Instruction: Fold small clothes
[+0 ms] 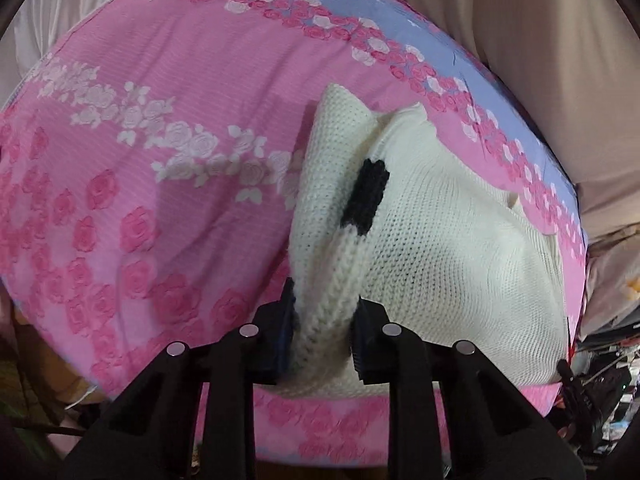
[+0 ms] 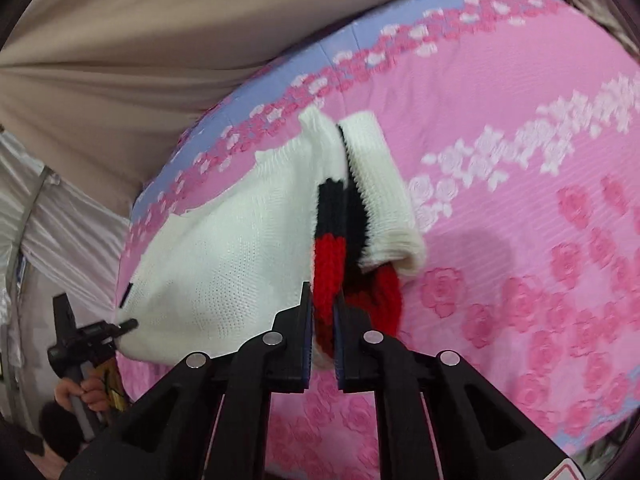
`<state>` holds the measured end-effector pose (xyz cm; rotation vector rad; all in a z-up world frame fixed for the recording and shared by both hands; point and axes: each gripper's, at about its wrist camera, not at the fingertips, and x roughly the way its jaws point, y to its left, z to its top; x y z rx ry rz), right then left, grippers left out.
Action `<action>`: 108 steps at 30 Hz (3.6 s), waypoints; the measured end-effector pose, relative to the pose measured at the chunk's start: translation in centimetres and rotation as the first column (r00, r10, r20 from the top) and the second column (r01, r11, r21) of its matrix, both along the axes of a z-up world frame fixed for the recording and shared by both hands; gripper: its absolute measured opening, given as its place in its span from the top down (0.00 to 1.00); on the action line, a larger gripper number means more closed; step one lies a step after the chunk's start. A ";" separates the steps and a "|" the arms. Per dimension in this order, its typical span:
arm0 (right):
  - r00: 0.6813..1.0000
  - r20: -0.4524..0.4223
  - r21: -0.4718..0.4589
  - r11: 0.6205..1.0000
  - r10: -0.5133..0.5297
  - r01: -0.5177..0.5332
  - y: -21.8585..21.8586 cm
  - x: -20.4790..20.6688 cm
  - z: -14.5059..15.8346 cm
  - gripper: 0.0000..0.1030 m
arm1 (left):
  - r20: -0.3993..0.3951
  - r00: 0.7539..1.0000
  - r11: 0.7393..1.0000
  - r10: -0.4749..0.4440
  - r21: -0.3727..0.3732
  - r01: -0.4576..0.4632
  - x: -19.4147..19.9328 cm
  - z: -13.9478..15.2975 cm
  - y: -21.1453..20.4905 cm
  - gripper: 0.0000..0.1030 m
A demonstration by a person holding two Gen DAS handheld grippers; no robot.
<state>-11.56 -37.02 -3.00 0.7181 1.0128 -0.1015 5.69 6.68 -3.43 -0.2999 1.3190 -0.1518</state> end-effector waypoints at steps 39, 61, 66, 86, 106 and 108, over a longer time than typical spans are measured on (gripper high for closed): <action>0.979 -0.132 -0.216 0.960 0.154 -0.180 -0.6 14.4 -5.1 0.86 | 0.051 0.985 0.984 0.168 0.049 -0.170 1.1 -5.2 -2.0 0.86; 0.998 0.066 -0.042 0.999 0.002 0.000 0.0 3.6 2.2 0.83 | 0.143 0.988 0.989 0.065 -0.137 -0.045 -2.5 0.7 -2.7 0.77; 1.000 0.002 -0.236 0.971 0.030 -0.029 0.7 -1.1 2.5 0.81 | 0.084 0.996 0.998 0.007 -0.064 -0.001 -3.6 -1.8 -3.6 0.76; 0.984 -0.123 -0.230 0.961 0.130 -0.155 0.5 6.3 -3.0 0.92 | 0.048 0.996 0.997 0.080 0.016 -0.081 -4.7 -5.5 -2.8 0.69; 0.964 -0.224 -0.386 0.895 0.144 -0.223 2.5 7.6 -2.5 0.86 | 0.063 0.994 0.991 0.085 0.100 -0.091 -5.0 -5.3 -3.8 0.63; 0.964 -0.232 -0.389 0.895 0.133 -0.217 2.5 7.3 -2.1 0.86 | 0.064 0.994 0.991 0.083 0.103 -0.089 -5.0 -5.3 -3.9 0.63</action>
